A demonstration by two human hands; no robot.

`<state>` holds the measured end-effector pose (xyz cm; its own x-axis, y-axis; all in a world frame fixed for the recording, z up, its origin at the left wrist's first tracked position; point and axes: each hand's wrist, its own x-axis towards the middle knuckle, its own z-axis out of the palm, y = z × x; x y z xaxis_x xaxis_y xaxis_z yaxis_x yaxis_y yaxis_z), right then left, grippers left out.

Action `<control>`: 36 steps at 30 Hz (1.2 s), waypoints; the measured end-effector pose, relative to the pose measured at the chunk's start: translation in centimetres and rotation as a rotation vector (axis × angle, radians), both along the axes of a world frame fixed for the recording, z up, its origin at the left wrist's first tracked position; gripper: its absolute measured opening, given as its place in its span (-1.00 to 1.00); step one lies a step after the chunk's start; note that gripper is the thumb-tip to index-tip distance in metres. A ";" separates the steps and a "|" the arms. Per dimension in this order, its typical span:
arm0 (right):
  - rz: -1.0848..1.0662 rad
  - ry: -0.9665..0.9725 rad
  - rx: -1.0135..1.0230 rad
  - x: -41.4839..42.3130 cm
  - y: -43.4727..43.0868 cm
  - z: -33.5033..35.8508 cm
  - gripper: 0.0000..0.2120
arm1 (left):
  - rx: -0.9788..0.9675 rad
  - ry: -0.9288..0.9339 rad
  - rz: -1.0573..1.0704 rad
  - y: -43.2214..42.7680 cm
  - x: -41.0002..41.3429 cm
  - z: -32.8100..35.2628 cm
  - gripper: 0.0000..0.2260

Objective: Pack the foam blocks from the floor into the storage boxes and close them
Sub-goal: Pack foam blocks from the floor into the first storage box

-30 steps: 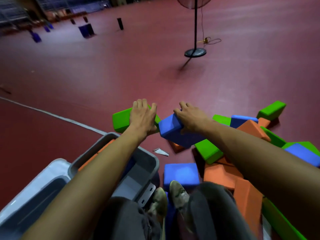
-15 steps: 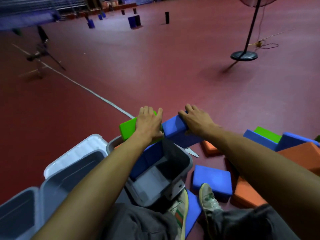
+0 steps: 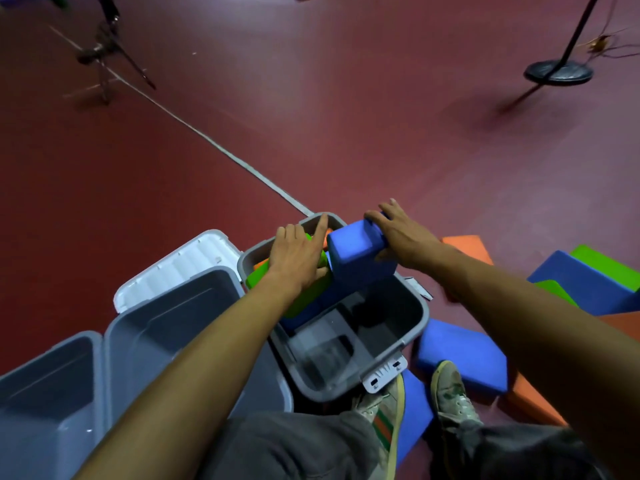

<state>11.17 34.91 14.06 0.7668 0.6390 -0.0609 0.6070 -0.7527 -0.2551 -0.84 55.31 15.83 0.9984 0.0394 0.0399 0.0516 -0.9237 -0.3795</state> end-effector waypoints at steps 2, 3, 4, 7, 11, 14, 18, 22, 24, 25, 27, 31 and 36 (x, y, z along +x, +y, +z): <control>0.042 0.047 -0.002 0.5 0.4 -1.2 -0.04 | -0.026 0.028 0.003 0.7 0.1 -1.0 -0.07; 0.058 0.070 -0.006 0.7 0.6 -1.9 -0.04 | -0.034 0.046 -0.002 1.0 0.1 -1.6 -0.07; 0.068 0.091 -0.011 0.8 0.8 -2.4 -0.03 | -0.039 0.061 -0.004 1.3 0.0 -2.2 -0.06; 0.093 0.125 -0.020 1.0 1.7 -3.9 -0.04 | -0.105 0.098 0.041 2.4 -0.4 -4.3 -0.04; 0.110 0.141 -0.077 1.7 3.6 -5.2 -0.05 | -0.212 0.165 0.124 3.7 -1.0 -6.9 -0.05; 0.110 0.133 -0.102 2.5 4.9 -6.0 -0.06 | -0.211 0.175 0.125 3.6 -0.6 -8.3 -0.03; 0.119 0.130 -0.127 3.6 6.0 -7.9 -0.06 | -0.219 0.188 0.132 3.3 0.6 -10.5 0.05; 0.101 0.127 -0.112 4.7 5.8 -10.1 -0.04 | -0.206 0.170 0.125 3.8 1.3 -12.7 0.07; 0.078 0.126 -0.106 5.1 5.7 -10.9 -0.05 | -0.194 0.199 0.086 4.1 2.1 -13.7 0.11; 0.068 0.128 -0.105 5.3 5.7 -11.4 -0.05 | -0.191 0.227 0.063 4.3 2.6 -14.1 0.14; 0.059 0.132 -0.108 5.4 5.9 -12.1 -0.04 | -0.208 0.259 0.049 4.8 3.4 -14.9 0.17; 0.063 0.103 -0.129 5.9 6.6 -13.9 -0.04 | -0.243 0.224 0.145 5.2 4.4 -16.7 0.09; 0.094 0.022 -0.187 6.3 8.1 -16.3 -0.07 | -0.256 0.228 0.217 4.9 4.7 -19.8 0.07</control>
<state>17.44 43.00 -2.20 0.7014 0.6839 -0.2010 0.6727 -0.7283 -0.1305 3.88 60.23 -3.98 0.9480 0.2298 -0.2203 0.1965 -0.9668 -0.1632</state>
